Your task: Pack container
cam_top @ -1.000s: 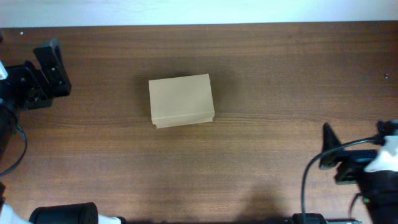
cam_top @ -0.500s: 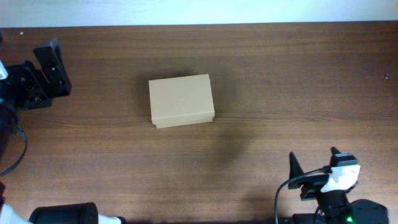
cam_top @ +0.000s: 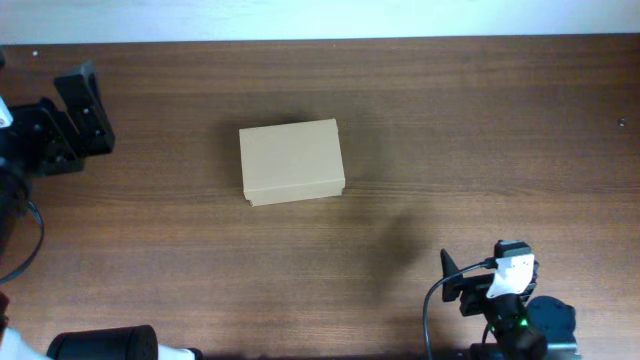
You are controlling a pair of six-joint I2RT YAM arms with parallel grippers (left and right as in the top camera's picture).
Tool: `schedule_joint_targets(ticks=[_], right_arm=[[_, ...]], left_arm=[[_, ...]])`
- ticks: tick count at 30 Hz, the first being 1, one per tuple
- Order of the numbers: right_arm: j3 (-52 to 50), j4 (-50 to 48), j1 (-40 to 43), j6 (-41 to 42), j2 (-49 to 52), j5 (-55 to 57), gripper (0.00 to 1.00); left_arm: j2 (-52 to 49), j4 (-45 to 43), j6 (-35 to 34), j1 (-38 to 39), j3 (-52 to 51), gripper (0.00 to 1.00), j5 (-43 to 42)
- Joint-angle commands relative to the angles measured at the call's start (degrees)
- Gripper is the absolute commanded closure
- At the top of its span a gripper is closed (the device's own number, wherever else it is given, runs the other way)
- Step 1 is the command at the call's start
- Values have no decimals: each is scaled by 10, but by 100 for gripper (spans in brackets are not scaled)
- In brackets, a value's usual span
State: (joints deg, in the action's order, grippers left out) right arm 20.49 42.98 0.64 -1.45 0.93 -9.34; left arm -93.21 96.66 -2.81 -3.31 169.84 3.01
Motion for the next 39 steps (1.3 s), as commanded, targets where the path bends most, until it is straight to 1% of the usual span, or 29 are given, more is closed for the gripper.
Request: schedule_joint_targets(ticks=[1, 16, 37, 39], right_arm=[[-24, -4, -2, 4, -8, -3, 1], [-107, -3, -2, 4, -8, -3, 1], [-109, -2, -2, 4, -8, -1, 1], [-109, -2, -2, 4, -8, -1, 1]], left_arm=[[1, 0, 1, -2, 1, 0, -4], [1, 0, 1, -2, 1, 0, -4], [-1, 0, 1, -2, 1, 0, -4], [3, 0, 1, -2, -11, 0, -4]])
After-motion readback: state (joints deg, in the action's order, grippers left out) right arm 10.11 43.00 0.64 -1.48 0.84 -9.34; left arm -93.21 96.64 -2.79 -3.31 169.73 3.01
